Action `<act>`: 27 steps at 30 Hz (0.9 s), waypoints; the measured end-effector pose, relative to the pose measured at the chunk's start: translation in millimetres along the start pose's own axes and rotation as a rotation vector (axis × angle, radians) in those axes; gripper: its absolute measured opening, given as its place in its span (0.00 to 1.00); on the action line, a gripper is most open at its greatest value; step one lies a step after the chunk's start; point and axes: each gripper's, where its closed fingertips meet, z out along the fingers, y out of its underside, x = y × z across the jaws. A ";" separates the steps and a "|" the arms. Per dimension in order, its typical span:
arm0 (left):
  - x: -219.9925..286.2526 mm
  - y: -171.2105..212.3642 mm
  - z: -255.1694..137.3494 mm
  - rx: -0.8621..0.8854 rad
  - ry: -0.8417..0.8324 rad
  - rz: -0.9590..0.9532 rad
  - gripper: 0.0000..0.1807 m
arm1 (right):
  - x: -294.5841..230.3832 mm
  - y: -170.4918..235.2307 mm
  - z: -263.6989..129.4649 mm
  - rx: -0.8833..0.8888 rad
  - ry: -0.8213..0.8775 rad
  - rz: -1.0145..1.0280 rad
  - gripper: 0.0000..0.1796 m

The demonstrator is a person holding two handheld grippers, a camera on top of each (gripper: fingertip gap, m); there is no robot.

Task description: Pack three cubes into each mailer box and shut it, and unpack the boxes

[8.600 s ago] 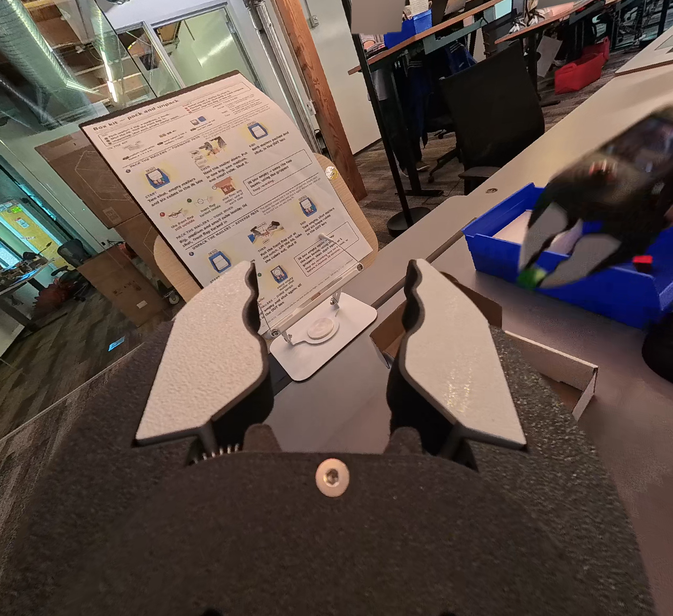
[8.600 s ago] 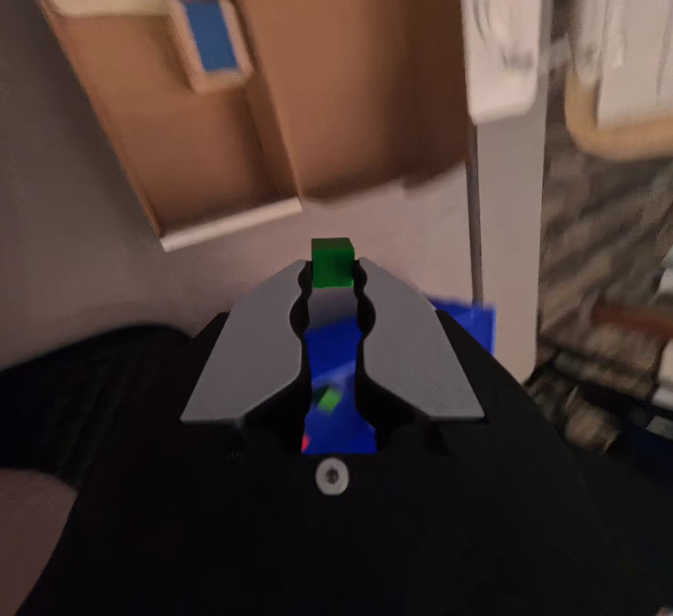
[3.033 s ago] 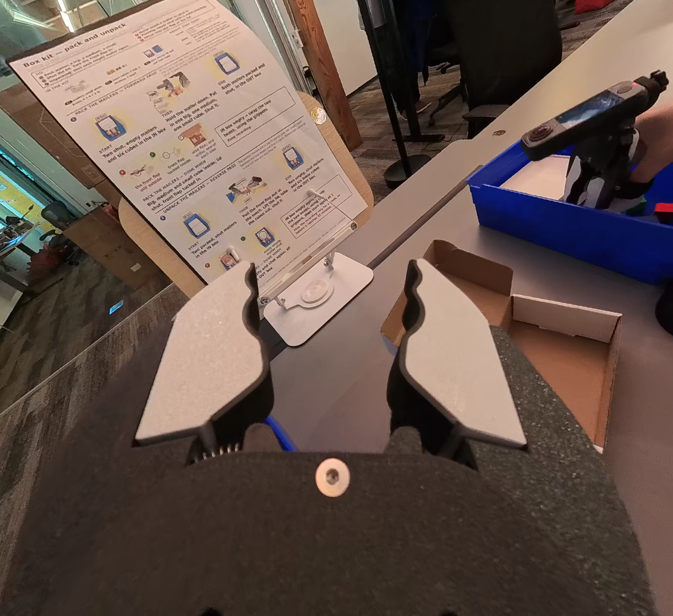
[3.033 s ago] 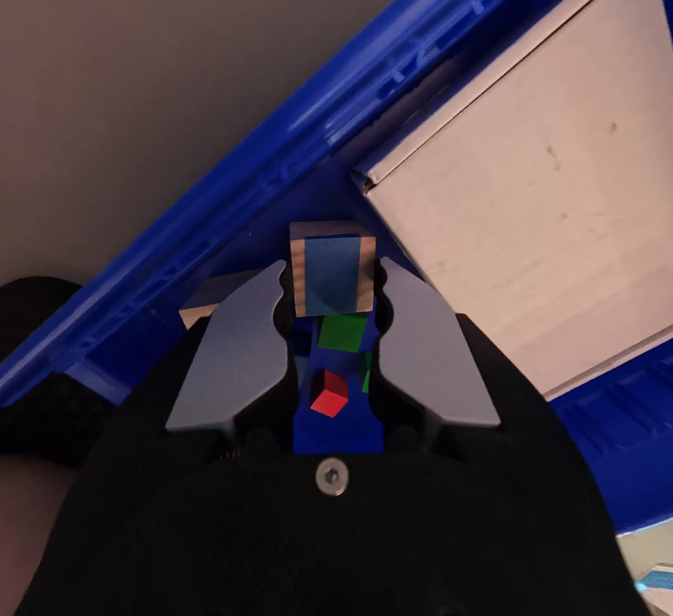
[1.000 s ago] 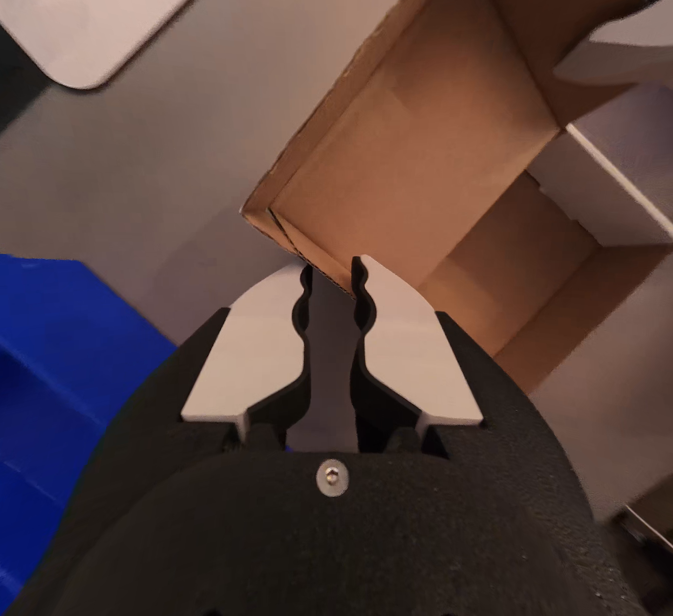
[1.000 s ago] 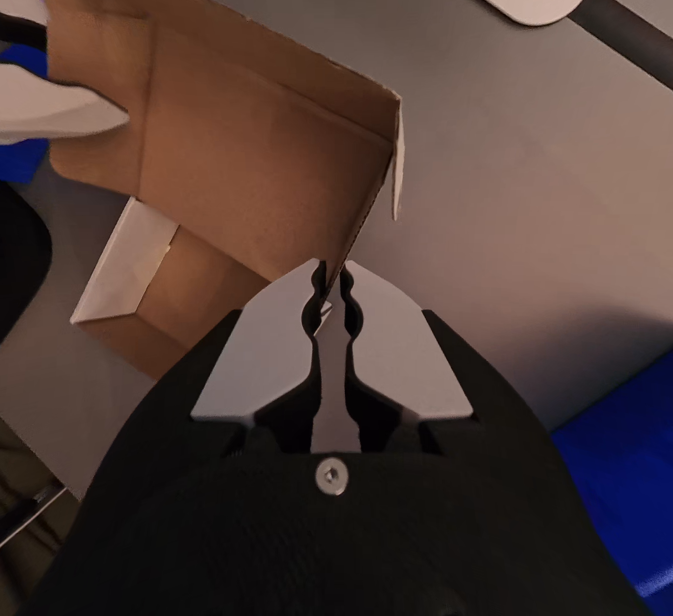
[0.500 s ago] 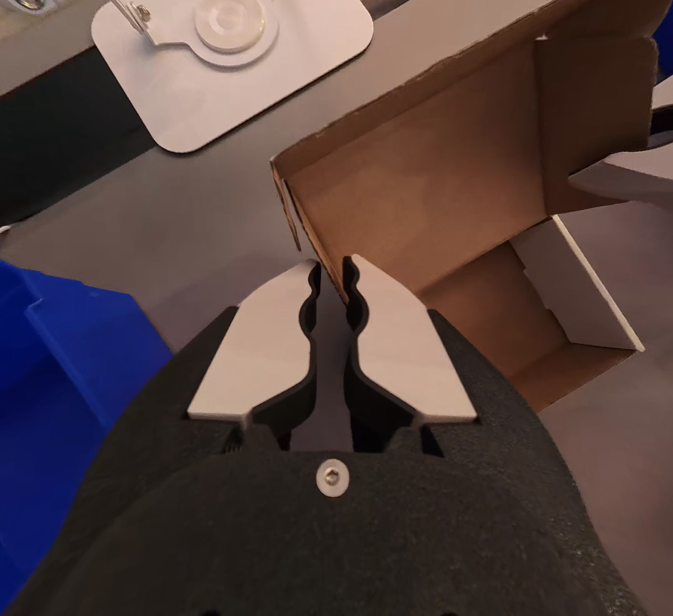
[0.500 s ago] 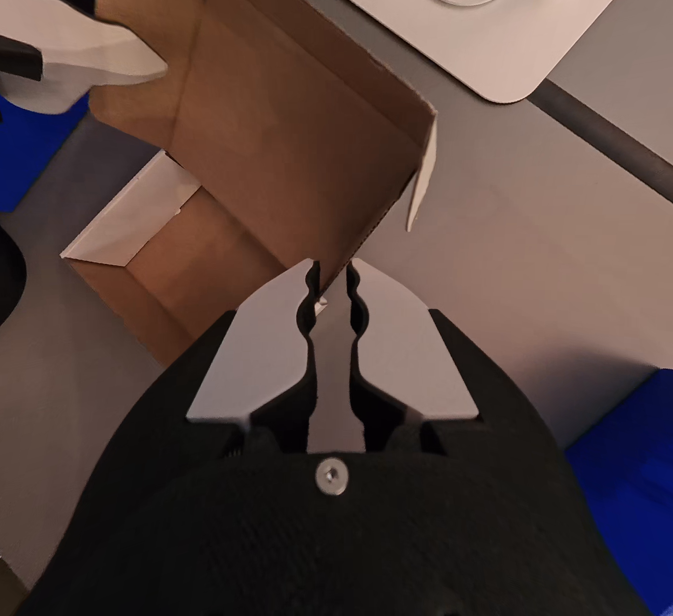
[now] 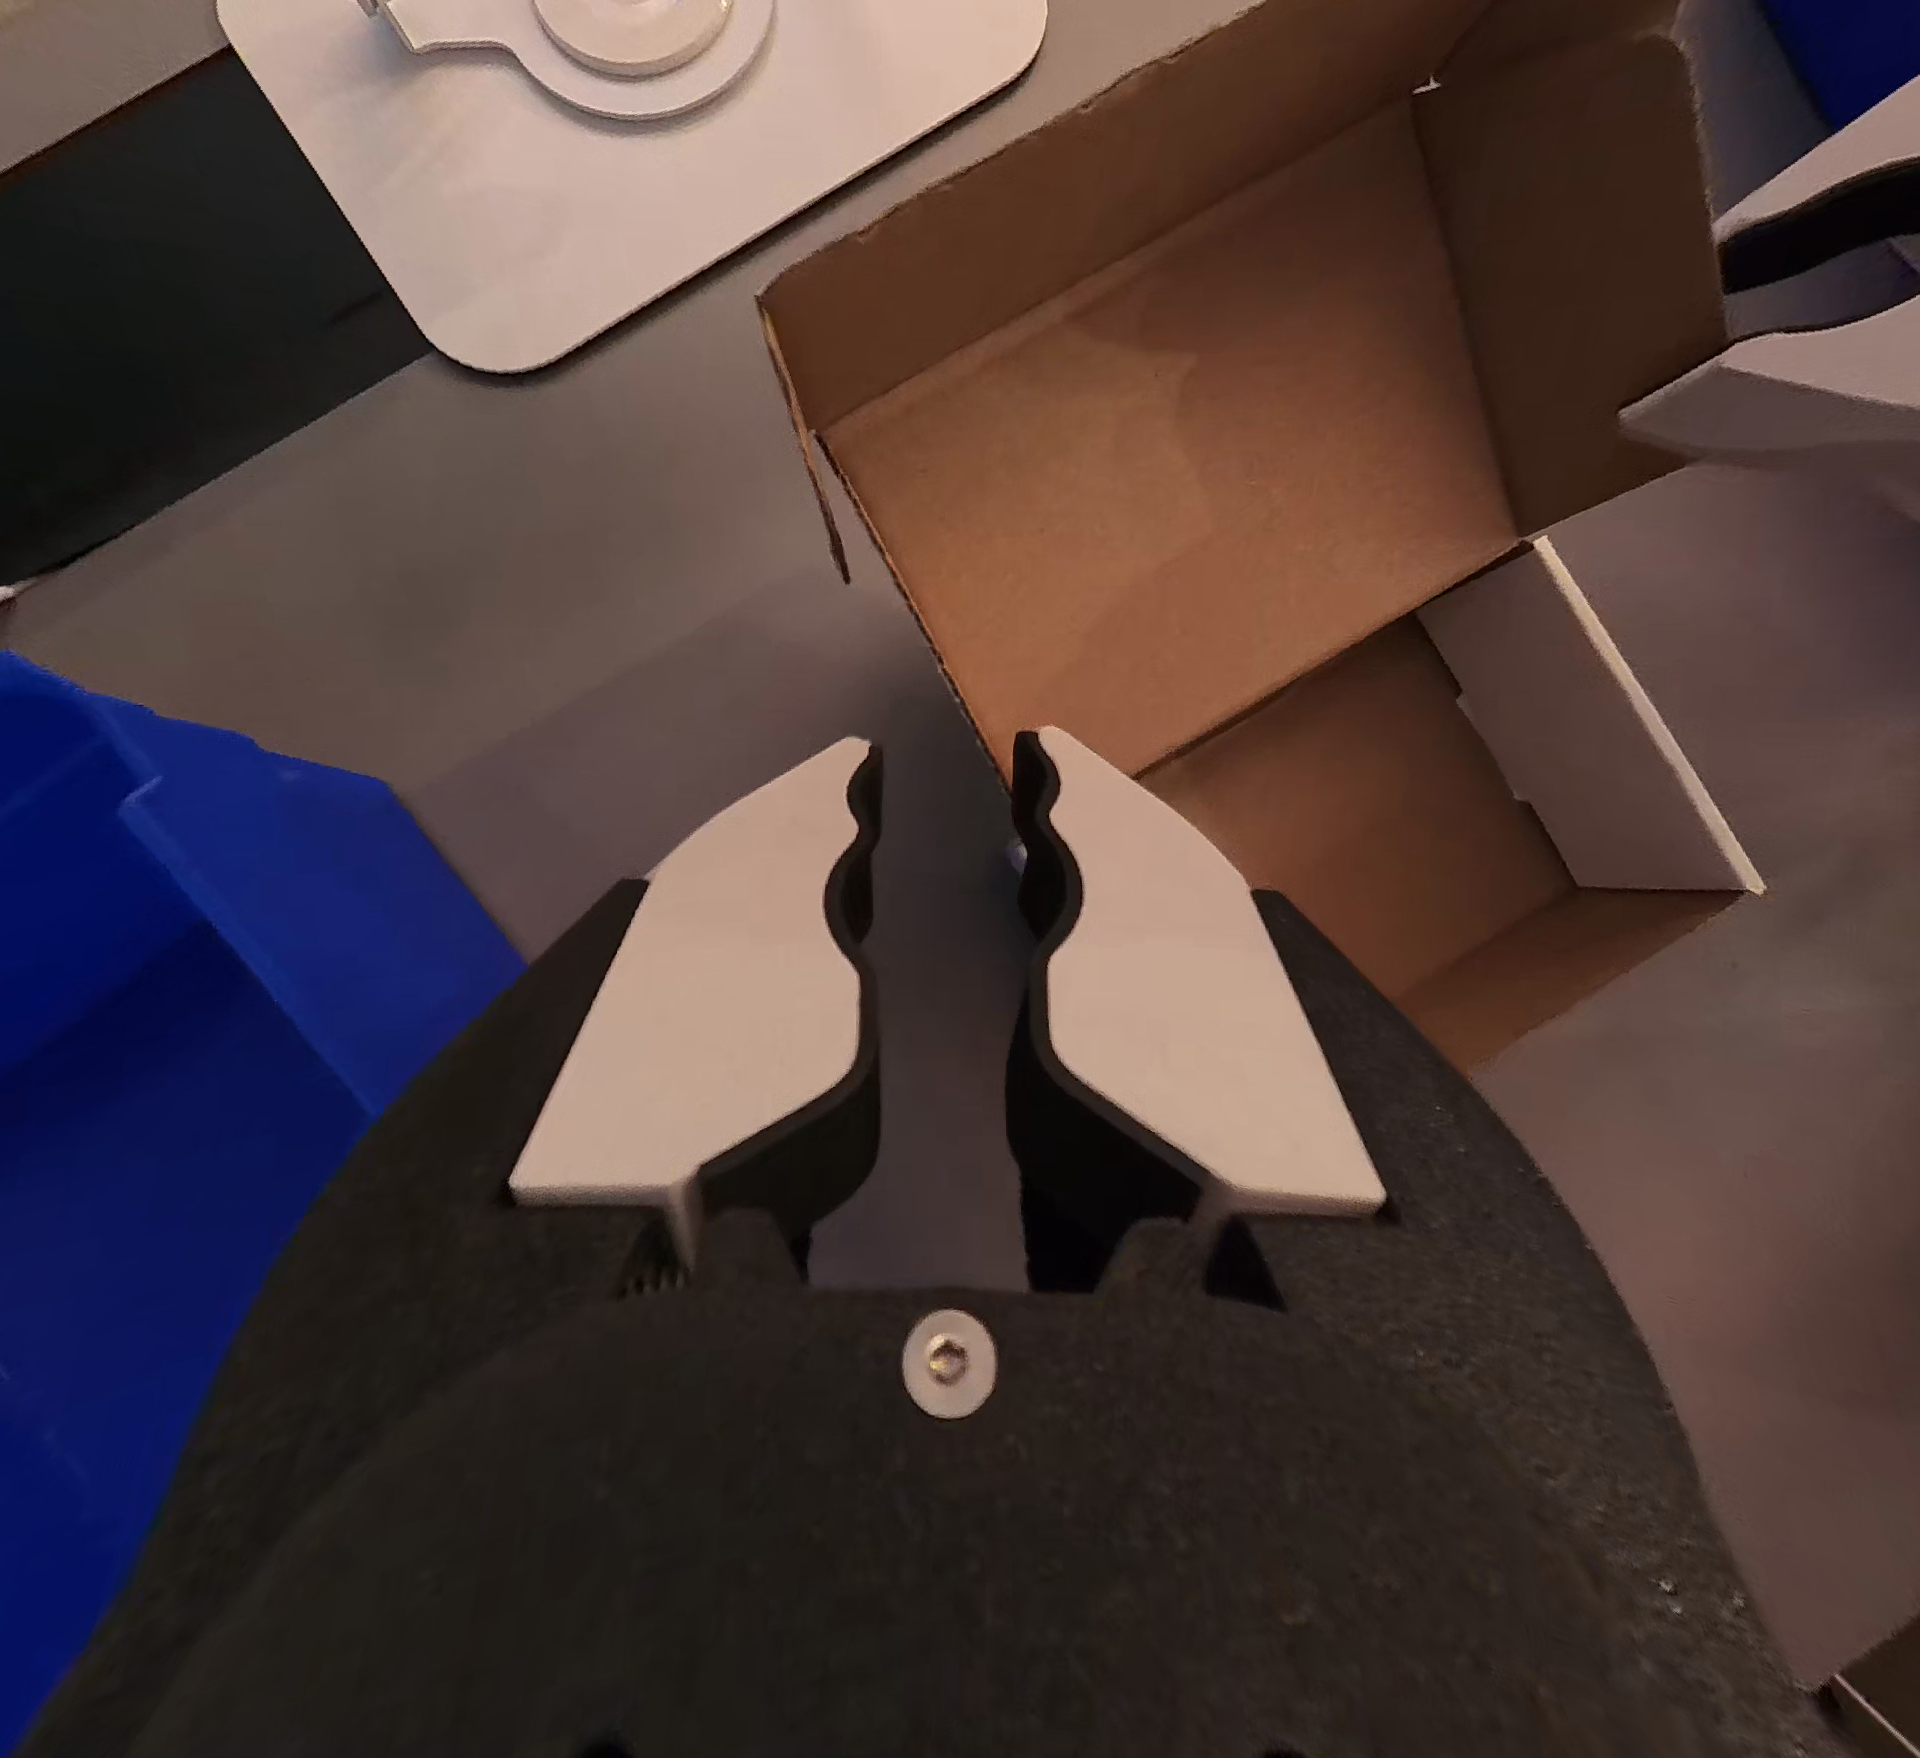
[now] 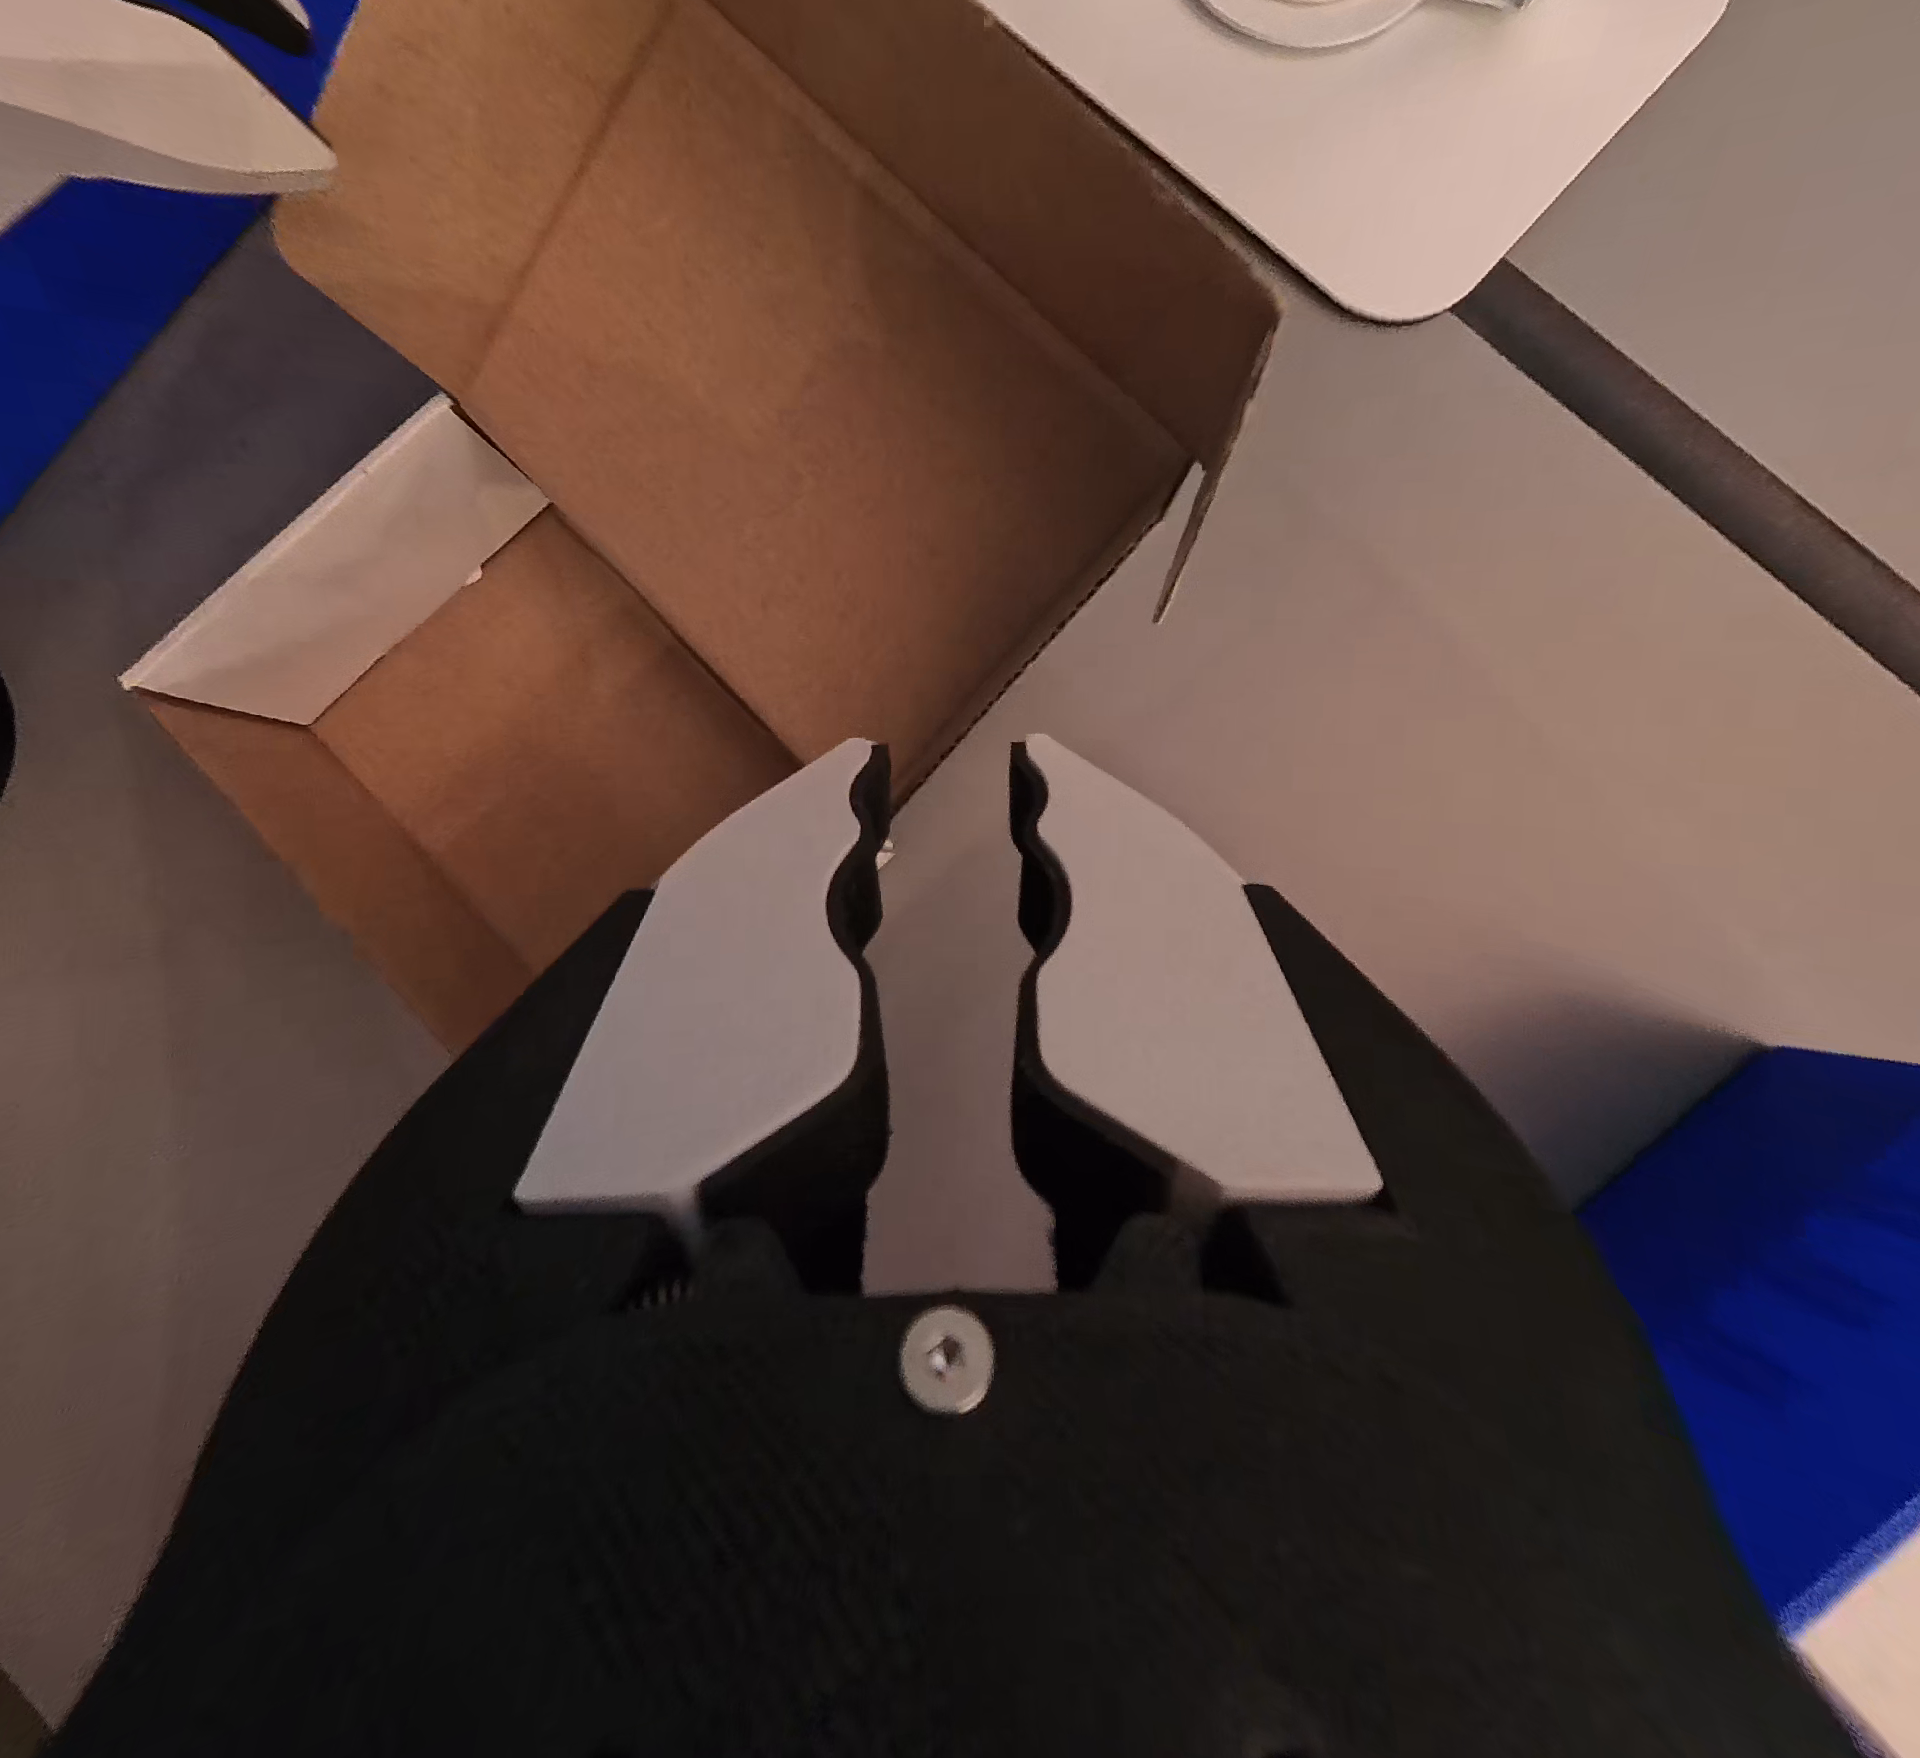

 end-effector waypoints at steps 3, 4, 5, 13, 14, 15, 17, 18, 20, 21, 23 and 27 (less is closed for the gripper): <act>-0.6 -0.9 -11.2 0.013 0.010 -0.005 0.13 | 0.0 -3.8 -9.3 0.028 -0.030 0.002 0.13; -0.9 -0.2 -15.3 0.013 0.012 -0.006 0.13 | -0.1 -5.0 -13.7 0.039 -0.047 0.010 0.13; -0.9 0.5 -19.4 0.015 0.017 -0.007 0.13 | -0.5 -5.5 -18.1 0.048 -0.067 0.015 0.14; 9.8 30.4 -30.1 -0.128 0.092 -0.028 0.12 | -7.0 45.3 -28.4 -0.213 -0.202 -0.007 0.13; 8.4 29.2 -28.7 -0.122 0.088 -0.026 0.12 | -5.0 44.6 -26.4 -0.209 -0.194 -0.013 0.13; 8.0 27.7 -27.6 -0.115 0.096 -0.033 0.12 | -5.2 40.1 -25.5 -0.185 -0.203 -0.012 0.13; 11.8 24.3 -26.5 -0.095 0.154 -0.055 0.13 | -6.5 23.5 -26.4 -0.088 -0.237 0.007 0.13; 14.9 21.5 -26.1 -0.076 0.196 -0.071 0.15 | -4.8 12.3 -27.8 -0.017 -0.243 0.022 0.14; 22.0 12.8 -25.5 -0.023 0.302 -0.116 0.18 | 1.9 -9.1 -32.6 0.121 -0.253 0.082 0.15; 24.2 7.6 -26.3 0.000 0.358 -0.142 0.20 | 5.6 -20.4 -36.0 0.195 -0.266 0.124 0.15; 19.7 -6.9 -27.8 0.074 0.427 -0.216 0.22 | 16.1 -34.9 -41.5 0.306 -0.291 0.239 0.15; 6.8 -23.6 -24.6 0.179 0.486 -0.291 0.22 | 31.8 -17.5 -24.3 0.222 -0.260 0.344 0.15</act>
